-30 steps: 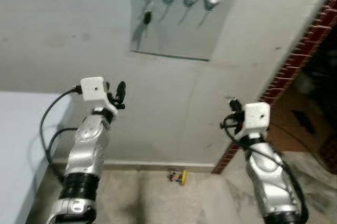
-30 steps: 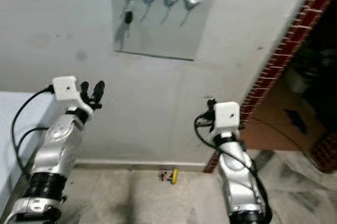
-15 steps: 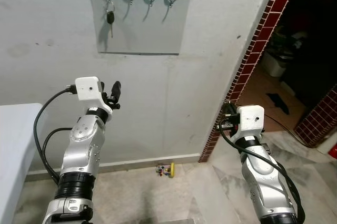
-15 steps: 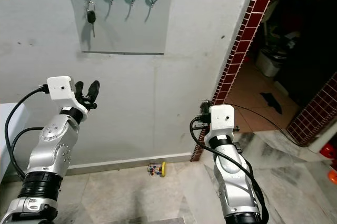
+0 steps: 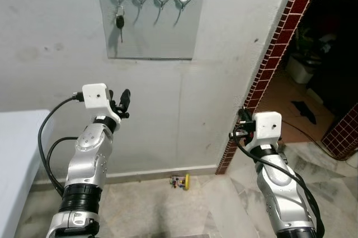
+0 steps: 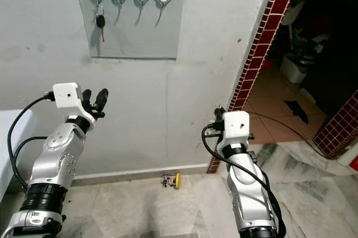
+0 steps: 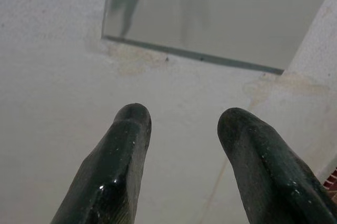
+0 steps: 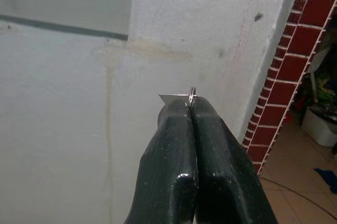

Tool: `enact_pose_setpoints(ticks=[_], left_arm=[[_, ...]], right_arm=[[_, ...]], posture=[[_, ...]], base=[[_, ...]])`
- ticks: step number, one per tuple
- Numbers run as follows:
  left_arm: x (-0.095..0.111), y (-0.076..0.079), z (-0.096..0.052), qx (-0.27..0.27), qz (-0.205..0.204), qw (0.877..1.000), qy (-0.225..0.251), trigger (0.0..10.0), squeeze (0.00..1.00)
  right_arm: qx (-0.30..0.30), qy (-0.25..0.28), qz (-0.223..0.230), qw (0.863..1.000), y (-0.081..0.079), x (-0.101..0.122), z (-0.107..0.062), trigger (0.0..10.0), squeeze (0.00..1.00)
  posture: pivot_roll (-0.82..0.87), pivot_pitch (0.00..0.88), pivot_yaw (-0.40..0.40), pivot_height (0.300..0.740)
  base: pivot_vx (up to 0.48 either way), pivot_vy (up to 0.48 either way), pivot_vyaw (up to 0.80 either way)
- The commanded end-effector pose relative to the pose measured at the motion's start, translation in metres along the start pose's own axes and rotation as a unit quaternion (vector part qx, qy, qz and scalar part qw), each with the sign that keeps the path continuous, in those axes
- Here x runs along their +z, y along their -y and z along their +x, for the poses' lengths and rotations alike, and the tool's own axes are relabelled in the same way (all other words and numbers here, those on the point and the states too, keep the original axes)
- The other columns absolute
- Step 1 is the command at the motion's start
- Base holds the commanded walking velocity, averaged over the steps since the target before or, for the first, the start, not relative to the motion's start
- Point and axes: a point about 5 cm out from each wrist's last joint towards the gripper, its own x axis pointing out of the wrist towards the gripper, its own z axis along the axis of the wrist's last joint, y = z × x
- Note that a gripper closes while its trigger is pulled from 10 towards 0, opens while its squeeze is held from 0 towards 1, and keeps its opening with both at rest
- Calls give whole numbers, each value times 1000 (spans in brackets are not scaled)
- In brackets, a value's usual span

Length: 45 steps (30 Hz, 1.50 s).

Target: Hang keys on a hook

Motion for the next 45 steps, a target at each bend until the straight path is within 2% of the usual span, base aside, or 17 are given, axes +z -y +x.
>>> enact_pose_setpoints(ticks=[1,38,45], left_arm=[[3,4,1,-8,-3,1000,1,10000,0],[5,0,5,4,-9,1000,0,10000,0],[6,0,4,21,1,1000,11,10000,0]], right_arm=[[-11,8,0,1000,6,4,0,10000,0],[-17,11,5,1000,7,5,2,10000,0],[-18,9,6,1000,6,3,-1,10000,0]], posture=[[-88,0,-64,740],[-84,0,-57,740],[-97,0,-44,740]], base=[[322,0,0],[319,0,0],[73,0,0]])
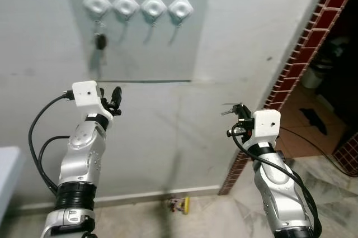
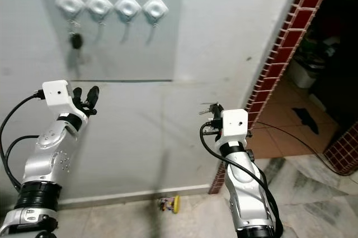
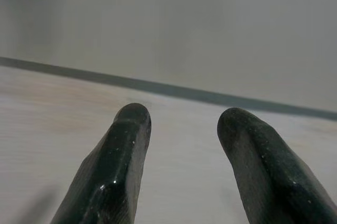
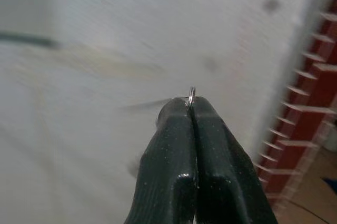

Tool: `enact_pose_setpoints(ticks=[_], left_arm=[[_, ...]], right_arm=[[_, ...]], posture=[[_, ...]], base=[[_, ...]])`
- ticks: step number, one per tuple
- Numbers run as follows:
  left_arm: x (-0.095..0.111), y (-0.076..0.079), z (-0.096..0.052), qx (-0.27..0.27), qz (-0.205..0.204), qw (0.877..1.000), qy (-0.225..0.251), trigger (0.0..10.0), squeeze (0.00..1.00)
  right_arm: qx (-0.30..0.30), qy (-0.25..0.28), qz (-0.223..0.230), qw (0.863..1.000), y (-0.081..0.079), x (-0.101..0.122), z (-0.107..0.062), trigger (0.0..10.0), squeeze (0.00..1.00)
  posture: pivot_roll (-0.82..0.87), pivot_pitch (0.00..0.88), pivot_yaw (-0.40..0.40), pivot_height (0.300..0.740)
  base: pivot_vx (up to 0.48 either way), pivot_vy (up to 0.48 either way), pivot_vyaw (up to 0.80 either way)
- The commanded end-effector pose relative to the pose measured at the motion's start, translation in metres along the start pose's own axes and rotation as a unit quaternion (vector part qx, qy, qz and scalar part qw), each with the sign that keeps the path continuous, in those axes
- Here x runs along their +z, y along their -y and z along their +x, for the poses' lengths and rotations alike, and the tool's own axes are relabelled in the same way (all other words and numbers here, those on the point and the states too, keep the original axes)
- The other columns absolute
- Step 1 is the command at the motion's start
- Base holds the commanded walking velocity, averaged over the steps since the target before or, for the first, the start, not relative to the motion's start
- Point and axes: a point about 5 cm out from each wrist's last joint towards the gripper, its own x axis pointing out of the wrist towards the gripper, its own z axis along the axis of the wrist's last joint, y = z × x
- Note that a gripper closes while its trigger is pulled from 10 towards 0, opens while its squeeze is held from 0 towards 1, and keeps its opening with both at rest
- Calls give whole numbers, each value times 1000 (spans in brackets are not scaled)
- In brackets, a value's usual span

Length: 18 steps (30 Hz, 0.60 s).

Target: Hang keys on a hook

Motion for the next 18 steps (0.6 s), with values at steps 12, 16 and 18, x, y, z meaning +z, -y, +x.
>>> enact_pose_setpoints(ticks=[12,16,18], left_arm=[[6,8,6,-16,24,1000,10,10000,0],[10,11,8,-49,16,999,11,10000,0],[11,12,10,-55,21,998,9,10000,0]], right_arm=[[-43,-6,12,999,7,-2,-11,10000,0],[-66,-8,29,997,12,-1,-11,10000,0],[-74,-8,36,997,12,0,-11,10000,0]], posture=[[-143,0,3,740],[-161,0,28,740],[-164,0,34,740]], base=[[0,0,0],[0,0,0],[0,0,0]])
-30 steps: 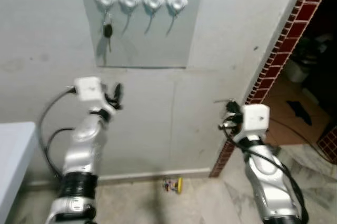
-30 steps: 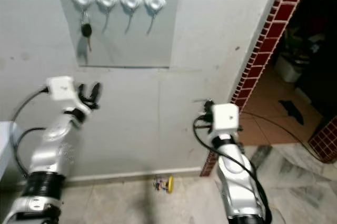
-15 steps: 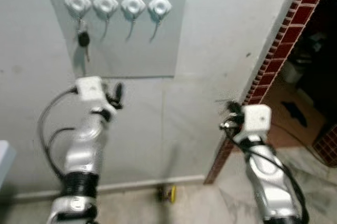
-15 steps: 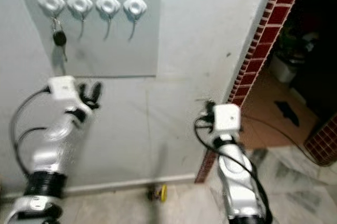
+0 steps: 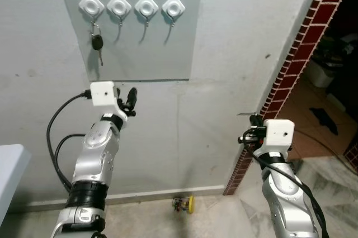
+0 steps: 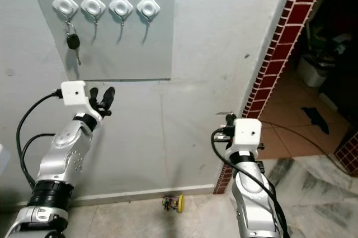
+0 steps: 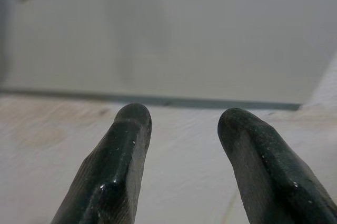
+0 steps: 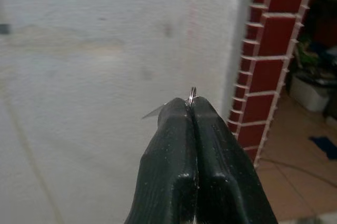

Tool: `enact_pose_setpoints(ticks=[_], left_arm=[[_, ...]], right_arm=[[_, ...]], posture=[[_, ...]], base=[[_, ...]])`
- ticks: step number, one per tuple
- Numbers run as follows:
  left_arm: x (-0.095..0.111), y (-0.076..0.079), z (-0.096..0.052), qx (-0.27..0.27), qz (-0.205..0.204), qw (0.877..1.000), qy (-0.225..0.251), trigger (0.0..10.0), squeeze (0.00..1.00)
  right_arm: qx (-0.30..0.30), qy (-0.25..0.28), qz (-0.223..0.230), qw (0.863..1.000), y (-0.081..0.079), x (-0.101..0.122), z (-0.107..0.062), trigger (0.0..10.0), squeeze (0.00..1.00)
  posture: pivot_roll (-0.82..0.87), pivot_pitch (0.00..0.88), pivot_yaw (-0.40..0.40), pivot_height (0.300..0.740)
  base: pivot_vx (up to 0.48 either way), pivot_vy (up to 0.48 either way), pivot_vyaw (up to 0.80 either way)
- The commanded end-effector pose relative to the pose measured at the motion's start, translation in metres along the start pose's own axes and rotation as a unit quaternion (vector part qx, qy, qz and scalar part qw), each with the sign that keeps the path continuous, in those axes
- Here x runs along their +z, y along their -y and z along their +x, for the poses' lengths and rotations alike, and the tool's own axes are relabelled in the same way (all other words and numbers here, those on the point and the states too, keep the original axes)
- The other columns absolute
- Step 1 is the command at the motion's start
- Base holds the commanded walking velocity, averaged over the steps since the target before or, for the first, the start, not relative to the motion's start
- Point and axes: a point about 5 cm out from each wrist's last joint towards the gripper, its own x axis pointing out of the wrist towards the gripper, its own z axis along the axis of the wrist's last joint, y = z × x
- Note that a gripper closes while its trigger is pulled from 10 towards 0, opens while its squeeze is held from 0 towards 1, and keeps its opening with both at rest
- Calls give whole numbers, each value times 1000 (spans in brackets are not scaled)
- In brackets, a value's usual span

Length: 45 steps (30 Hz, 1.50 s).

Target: Hang keys on a hook

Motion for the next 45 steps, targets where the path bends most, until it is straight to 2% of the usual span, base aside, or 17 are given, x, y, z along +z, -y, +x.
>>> enact_pose_setpoints(ticks=[1,7,12,16,17,20,21,25,33,40,43,45], left_arm=[[4,3,5,-14,12,1000,-2,10000,0],[7,17,9,-62,40,997,0,10000,0],[9,26,9,-97,64,993,4,10000,0],[11,32,7,-118,89,989,11,10000,0],[12,33,5,-124,97,987,16,10000,0],[14,33,5,-125,99,987,21,10000,0],[18,30,4,-124,103,987,27,10000,0],[27,25,6,-123,108,986,44,10000,0],[46,31,11,-143,126,979,75,10000,0],[55,40,14,-159,123,975,90,10000,0],[55,42,14,-165,122,975,91,10000,0],[56,43,14,-167,122,974,93,10000,0]], right_arm=[[-5,13,14,1000,0,9,1,10000,0],[14,22,4,1000,-4,11,0,10000,0],[48,33,-1,998,-9,18,5,10000,0],[83,53,-11,995,-11,31,18,10000,0],[96,61,-18,993,-12,38,27,10000,0],[113,72,-26,991,-14,47,37,10000,0],[133,82,-30,987,-18,56,45,10000,0],[164,99,-36,981,-26,72,61,10000,0],[237,133,-43,962,-50,102,90,10000,0],[278,156,-19,947,-70,123,101,10000,0],[307,160,-7,938,-81,127,102,10000,0],[344,165,13,924,-94,131,101,10000,0]], posture=[[-166,0,41,740],[-167,0,46,740],[-161,0,49,740],[-144,0,40,740],[-139,0,35,740],[-130,0,28,740],[-124,0,24,740],[-108,0,9,740],[-83,0,-9,740],[-76,0,-12,740],[-73,0,-13,740],[-73,0,-14,740]], base=[[0,0,0],[0,0,0],[0,0,0],[0,0,0],[0,0,0],[0,0,0],[0,0,0],[0,0,0],[0,0,0],[0,0,0],[0,0,0],[0,0,0]])
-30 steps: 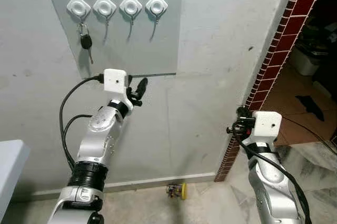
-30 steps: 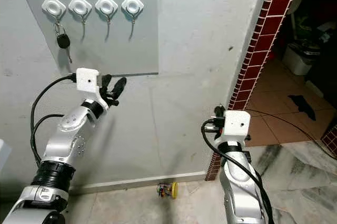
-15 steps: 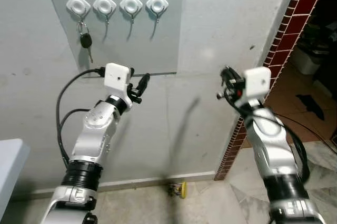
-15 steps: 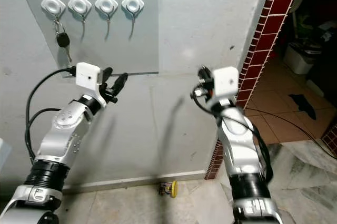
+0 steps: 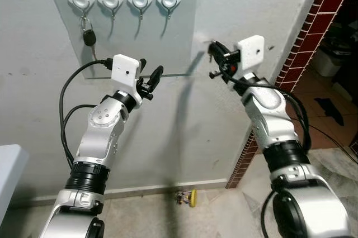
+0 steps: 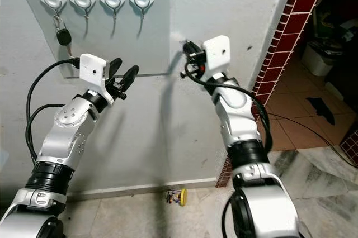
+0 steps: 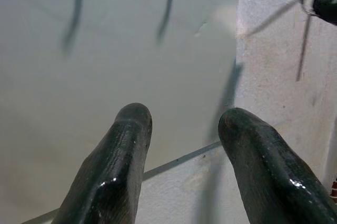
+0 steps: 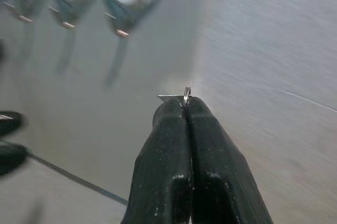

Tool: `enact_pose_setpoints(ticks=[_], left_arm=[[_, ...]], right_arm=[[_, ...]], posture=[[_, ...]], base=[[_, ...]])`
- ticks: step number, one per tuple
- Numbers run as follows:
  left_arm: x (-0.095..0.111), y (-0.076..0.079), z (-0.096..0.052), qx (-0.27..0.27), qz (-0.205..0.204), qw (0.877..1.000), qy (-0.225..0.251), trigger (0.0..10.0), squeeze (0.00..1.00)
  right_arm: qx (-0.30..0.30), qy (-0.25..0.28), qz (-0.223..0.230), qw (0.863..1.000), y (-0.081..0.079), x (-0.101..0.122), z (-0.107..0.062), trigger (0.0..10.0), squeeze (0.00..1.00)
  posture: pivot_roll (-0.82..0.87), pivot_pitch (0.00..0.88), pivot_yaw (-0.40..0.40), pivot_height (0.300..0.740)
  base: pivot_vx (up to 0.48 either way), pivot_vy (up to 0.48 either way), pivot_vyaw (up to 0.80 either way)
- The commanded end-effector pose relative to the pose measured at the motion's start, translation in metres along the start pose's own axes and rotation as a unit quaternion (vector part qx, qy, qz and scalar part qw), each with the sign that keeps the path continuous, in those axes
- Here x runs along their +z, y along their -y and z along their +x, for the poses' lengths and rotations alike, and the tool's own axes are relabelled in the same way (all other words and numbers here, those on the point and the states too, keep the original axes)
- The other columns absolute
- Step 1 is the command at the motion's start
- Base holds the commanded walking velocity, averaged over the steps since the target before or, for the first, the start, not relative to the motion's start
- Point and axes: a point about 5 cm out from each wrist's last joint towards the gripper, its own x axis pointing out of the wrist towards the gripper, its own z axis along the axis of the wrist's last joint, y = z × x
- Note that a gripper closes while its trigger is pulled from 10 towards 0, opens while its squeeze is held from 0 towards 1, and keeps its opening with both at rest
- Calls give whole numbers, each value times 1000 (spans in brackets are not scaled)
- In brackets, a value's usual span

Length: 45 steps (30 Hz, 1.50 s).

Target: Hang keys on a hook

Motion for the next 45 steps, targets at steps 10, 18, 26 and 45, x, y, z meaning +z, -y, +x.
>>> enact_pose_setpoints(ticks=[10,18,26,45], left_arm=[[17,2,5,-12,9,999,29,10000,0],[21,3,6,-13,9,999,37,10000,0],[22,5,6,-13,8,999,41,10000,0],[24,4,3,-11,11,999,41,10000,0]], right_arm=[[67,54,72,994,-19,19,22,10000,0],[93,53,111,988,-23,21,29,10000,0],[125,49,175,975,-26,23,35,10000,0],[119,44,235,964,-10,30,43,10000,0]], posture=[[-55,0,-27,740],[-50,0,-32,740],[-41,0,-44,740],[-14,0,-54,740]], base=[[0,0,0],[0,0,0],[0,0,0],[0,0,0]])
